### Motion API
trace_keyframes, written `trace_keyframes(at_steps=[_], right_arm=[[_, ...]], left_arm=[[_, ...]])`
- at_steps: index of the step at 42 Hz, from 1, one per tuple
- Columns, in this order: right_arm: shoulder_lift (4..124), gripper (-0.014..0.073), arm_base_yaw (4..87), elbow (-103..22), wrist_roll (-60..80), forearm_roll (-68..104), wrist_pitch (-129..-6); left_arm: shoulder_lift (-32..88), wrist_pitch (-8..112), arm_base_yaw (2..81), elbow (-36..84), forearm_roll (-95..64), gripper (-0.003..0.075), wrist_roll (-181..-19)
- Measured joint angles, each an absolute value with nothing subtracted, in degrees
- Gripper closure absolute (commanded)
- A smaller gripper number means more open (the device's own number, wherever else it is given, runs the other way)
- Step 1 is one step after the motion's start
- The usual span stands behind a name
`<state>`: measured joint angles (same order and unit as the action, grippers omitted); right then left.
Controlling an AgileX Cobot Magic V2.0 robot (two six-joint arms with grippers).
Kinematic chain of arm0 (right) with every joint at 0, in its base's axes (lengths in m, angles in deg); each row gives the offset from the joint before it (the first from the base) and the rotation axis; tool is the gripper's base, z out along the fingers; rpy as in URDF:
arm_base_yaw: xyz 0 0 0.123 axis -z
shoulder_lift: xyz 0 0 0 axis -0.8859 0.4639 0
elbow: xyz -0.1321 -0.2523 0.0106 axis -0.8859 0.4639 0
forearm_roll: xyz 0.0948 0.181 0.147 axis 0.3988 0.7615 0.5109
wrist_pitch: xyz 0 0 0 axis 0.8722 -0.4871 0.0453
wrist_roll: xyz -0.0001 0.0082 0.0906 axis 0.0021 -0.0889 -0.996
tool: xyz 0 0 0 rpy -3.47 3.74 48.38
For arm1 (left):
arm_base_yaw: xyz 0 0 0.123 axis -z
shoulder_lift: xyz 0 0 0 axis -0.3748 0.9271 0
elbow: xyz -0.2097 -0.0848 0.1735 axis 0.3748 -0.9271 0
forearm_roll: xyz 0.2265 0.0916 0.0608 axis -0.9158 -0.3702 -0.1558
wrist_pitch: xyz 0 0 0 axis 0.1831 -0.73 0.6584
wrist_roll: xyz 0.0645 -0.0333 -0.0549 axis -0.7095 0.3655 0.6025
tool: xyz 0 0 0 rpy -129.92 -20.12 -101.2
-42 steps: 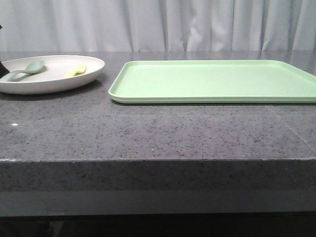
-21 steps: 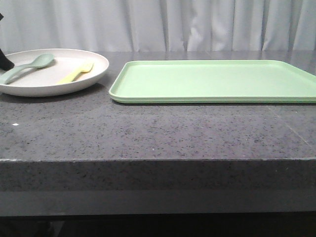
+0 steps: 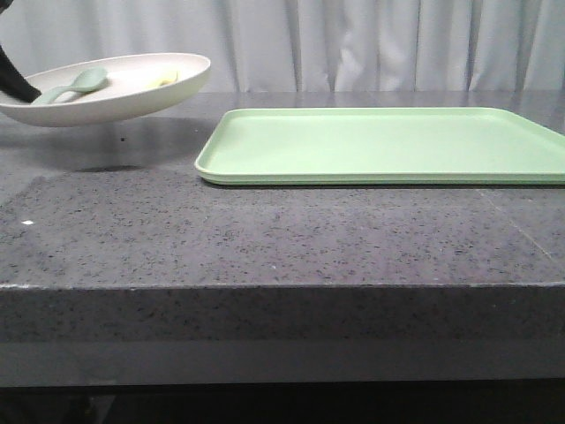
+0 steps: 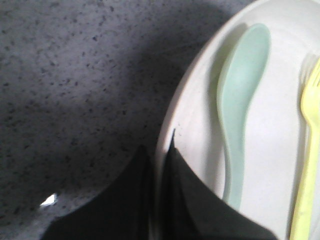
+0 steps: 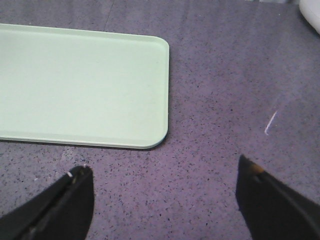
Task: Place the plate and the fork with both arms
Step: 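Lift the cream plate with the left gripper and carry it over the tray, then lower the plate onto the tray, open the left gripper and withdraw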
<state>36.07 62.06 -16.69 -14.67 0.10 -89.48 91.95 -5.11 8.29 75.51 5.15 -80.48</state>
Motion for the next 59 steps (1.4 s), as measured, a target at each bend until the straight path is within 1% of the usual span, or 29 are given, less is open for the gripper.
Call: trace_keyframes(at_steps=[6,14,30,40,49,59], right_arm=[[36.1,-0.0008,62.1,-16.7,-14.7,0.1,-89.5],[36.1,-0.0008,62.1,-16.7,-14.7,0.1,-89.5],[36.1,-0.0008,62.1,-16.7,-14.7,0.1,-89.5],[36.1,-0.0008,62.1,-16.7,-14.7,0.1,-89.5],[36.1,-0.0008,62.1,-16.7,-14.7,0.1,-89.5],[36.1,-0.0008,62.1,-16.7,-14.7,0.1,-89.5]], left_arm=[[92.0,-4.7,11.0,75.5,5.3,0.0738,-78.3],[92.0,-4.1,17.4,75.5,5.3,0.0738,-74.0],[92.0,7.9,33.0,75.5,3.7,0.0738,-66.4],[92.0,13.1,41.4,75.5,-8.1,0.0738,-56.4],[92.0,17.7,45.8,75.4,-11.4,0.0738,-50.2],[92.0,21.4,47.9,75.4,-11.6,0.0738,-45.4]])
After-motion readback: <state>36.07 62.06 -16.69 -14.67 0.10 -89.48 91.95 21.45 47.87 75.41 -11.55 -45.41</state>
